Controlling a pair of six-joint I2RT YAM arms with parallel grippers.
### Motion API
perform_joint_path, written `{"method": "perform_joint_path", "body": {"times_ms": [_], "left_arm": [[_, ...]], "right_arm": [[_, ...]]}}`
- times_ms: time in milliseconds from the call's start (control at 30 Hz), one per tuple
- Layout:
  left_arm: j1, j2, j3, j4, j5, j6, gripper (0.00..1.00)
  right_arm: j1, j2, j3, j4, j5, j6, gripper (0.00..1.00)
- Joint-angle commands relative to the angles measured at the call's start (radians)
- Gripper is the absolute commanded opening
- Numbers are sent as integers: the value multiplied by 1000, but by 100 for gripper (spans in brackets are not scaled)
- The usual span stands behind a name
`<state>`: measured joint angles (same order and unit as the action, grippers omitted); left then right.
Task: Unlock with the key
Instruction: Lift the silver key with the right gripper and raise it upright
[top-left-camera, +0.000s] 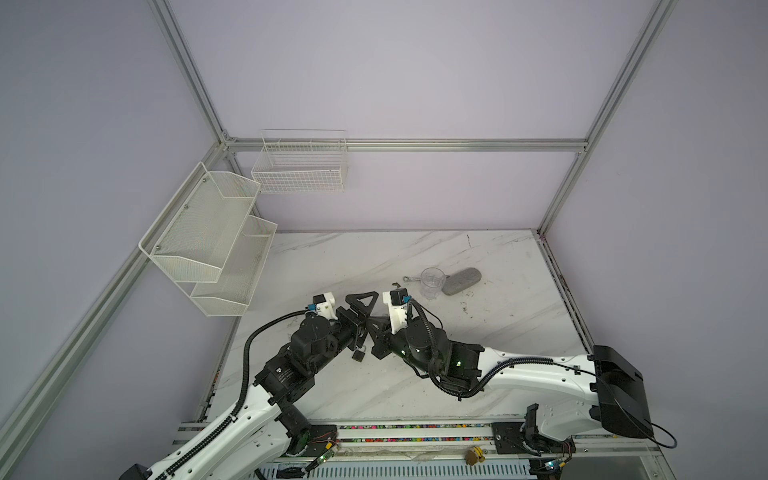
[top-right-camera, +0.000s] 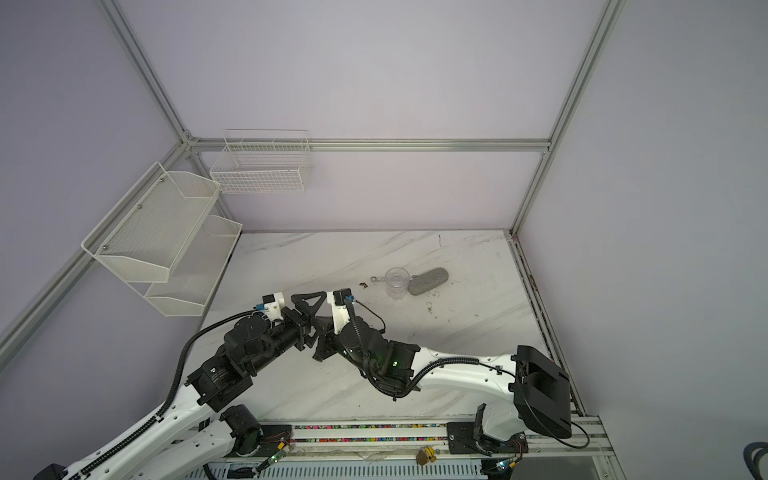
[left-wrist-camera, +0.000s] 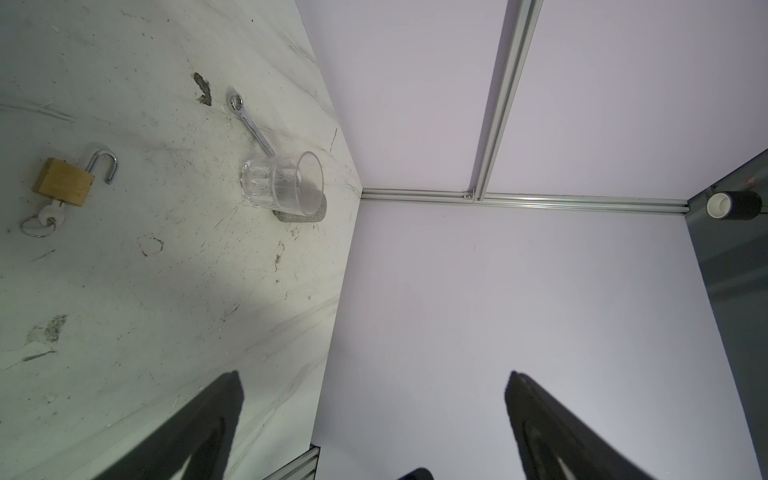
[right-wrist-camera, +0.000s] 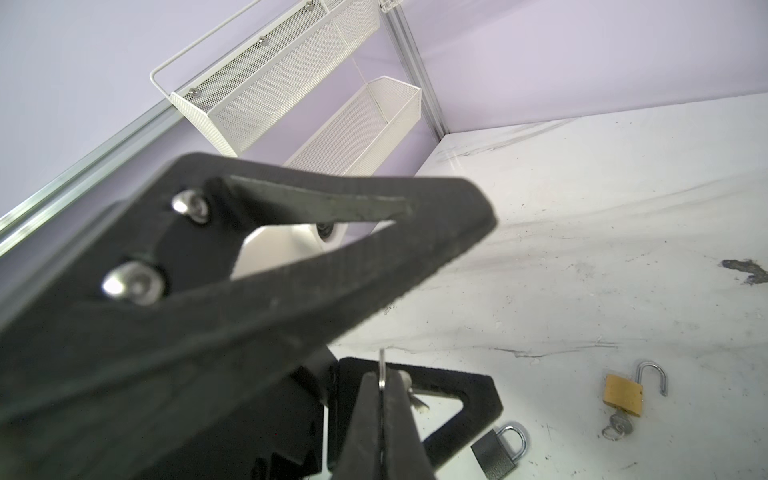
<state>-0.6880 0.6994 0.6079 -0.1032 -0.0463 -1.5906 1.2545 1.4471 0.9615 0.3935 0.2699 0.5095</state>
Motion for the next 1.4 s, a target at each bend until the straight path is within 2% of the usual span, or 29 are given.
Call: {"method": "perform_joint_path", "body": {"times_ms": [0, 500, 767, 1367], "left_arm": [[-4, -15, -4, 51, -25, -32, 95], [-3, -43, -31, 22, -76, -48, 59], [-3, -47, -33, 7, -84, -55, 47], [-3, -41, -30, -10, -93, -62, 13]], "right_arm": [[-6, -31, -26, 38, 0, -2, 0], [-6, -103, -73, 34, 19, 11, 0], [-6, -116, -79, 30, 24, 1, 0], [-7, -148, -99, 25, 55, -2, 0]]}}
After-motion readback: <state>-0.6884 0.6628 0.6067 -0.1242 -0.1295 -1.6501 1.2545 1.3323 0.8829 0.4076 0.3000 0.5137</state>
